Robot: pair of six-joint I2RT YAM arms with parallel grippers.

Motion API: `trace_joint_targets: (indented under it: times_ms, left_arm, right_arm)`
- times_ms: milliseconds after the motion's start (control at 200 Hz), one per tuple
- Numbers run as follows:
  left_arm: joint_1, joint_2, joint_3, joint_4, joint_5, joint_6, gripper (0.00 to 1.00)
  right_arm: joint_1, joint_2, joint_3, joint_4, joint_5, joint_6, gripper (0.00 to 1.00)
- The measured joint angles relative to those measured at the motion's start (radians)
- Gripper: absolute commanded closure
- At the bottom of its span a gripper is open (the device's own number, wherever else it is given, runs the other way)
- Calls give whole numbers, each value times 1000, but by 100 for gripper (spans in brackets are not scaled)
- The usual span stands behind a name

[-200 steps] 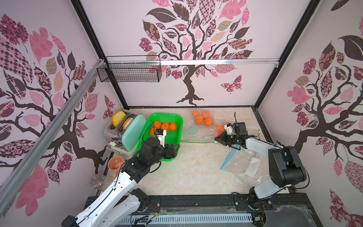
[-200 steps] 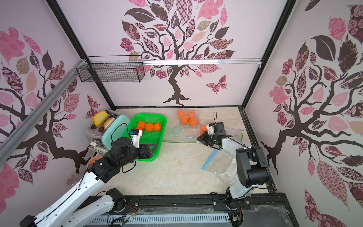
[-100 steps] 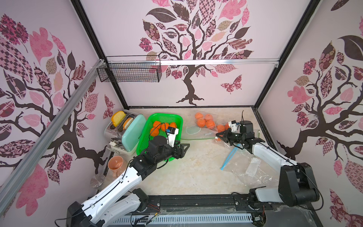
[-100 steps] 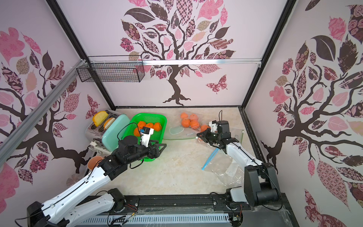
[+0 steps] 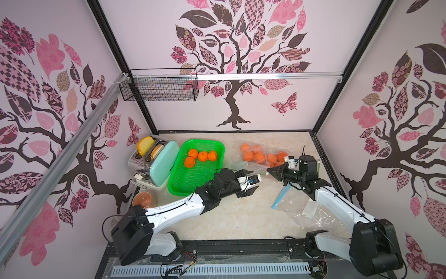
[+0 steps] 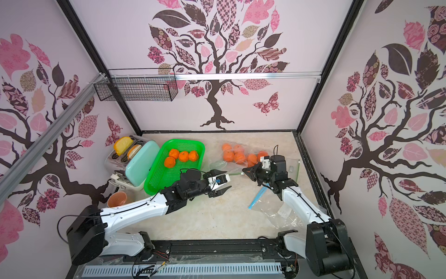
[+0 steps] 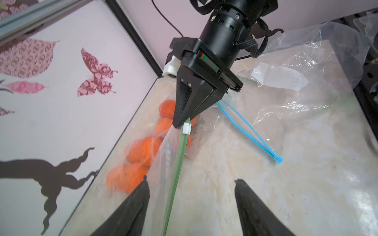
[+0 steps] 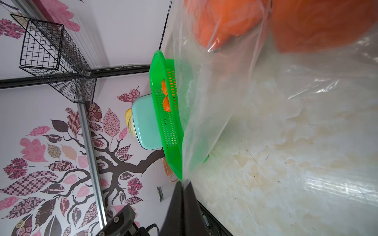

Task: Open the zip-top bag and take out the orange
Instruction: Unzip the zipper on the zipper food storage bag.

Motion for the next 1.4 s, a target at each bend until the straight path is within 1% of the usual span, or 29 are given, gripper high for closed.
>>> trace_joint_targets:
  times_ms: [135,265,335,405,470,690,785,910,1070,1140,1190,1230,1315,1400]
  left_arm:
    - [-14,129,75,93,-14,95,40]
    - [-15,226,154,116,-33,151,44]
    - [-14,260,174,129,-46,173,49]
    - [-15,279,182,137,-59,190,52]
    - [-15,289,184,137,-69,204,58]
    - [-15,321,184,183,-124,240,67]
    - [-15,338,184,208,-150,251,73]
    - [-15,351,183,231,-180,264,85]
    - [-15,354,181,249,-206,279,89]
    - [-15,354,177,256,-212,283,95]
    - [-15,354,176,257,-213,285,95]
    - [-15,354,175,259,-215,285,94]
    - [-15,354,171,265,-216,283,80]
    - [-15,353,169,265,-212,274,77]
  right_arm:
    - [0,4,-3,34,-11,47,100]
    - [0,5,-3,56,-18,74,100]
    - [0,6,-3,64,-21,84,100]
    - [0,8,-3,70,-23,93,100]
    - [0,10,-3,76,-25,99,100]
    - [0,11,-3,90,-30,127,100]
    - [0,11,-3,90,-33,132,100]
    - [0,11,-4,89,-32,138,100]
    - [-3,11,-4,101,-19,141,100]
    - [-3,11,-4,101,-18,141,100]
    - [-3,11,-4,101,-18,142,100]
    - [-3,11,-4,103,-18,142,100]
    - [-3,11,-4,103,-18,142,100]
    - [-3,11,-4,103,-22,141,100]
